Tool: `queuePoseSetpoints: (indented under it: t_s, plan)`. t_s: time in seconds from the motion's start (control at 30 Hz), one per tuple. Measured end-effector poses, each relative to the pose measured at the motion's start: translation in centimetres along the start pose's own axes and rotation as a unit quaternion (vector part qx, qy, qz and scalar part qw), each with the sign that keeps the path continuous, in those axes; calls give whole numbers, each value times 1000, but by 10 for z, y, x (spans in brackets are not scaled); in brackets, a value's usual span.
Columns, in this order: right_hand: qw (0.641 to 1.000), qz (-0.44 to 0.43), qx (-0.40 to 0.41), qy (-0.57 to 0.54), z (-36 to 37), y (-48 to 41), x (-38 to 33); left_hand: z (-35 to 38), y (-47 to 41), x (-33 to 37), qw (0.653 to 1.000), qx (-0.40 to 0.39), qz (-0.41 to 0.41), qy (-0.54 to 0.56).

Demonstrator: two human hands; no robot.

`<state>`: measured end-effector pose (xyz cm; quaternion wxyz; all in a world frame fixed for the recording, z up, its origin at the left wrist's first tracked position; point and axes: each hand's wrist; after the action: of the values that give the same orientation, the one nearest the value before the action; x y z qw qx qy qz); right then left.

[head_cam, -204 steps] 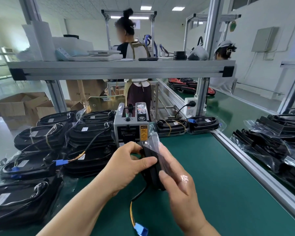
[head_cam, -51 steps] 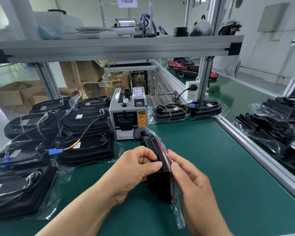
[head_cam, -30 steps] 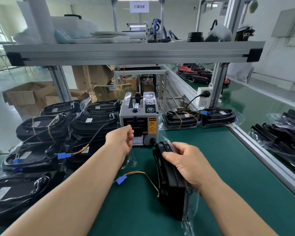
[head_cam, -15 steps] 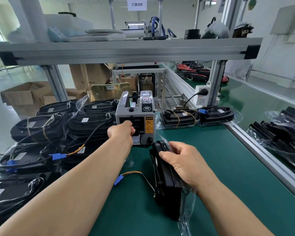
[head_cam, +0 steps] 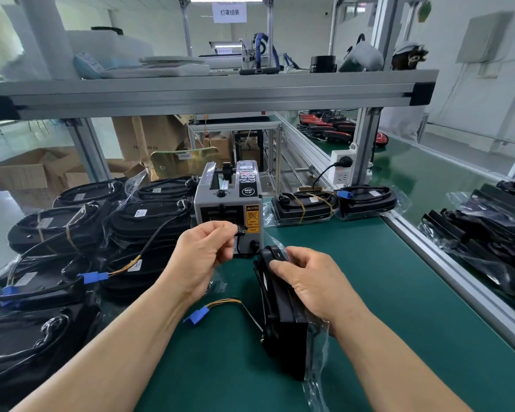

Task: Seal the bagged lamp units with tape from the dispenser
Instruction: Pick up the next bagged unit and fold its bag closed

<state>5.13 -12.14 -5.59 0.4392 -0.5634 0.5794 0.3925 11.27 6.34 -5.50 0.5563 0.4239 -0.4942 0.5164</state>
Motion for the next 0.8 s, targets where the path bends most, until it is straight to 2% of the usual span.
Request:
queuePoseSetpoints:
  t_s: [0.23,0.5,0.63,0.8]
  plan:
    - [996,-42,18,80,0,2,-4,16,17,20,994,-97,-56,-12]
    - [969,-79,38,231,1,4,-8,32,5,16,974,-120,-115,-156]
    - [987,-39,61,141,1,6,-8,35,-4,19,963,-136,-134,-188]
    - [990,-30,50,130,1,5,-8,35,-13,21,952,-159,-158,-210]
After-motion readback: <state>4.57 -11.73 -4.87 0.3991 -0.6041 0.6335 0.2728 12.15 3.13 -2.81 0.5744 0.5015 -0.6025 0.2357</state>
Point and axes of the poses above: each hand's wrist, its own y-axis away from the middle knuckle, its own z-axis out of the palm, x = y × z, and after that the axes turned 3 degrees about -z, right-handed
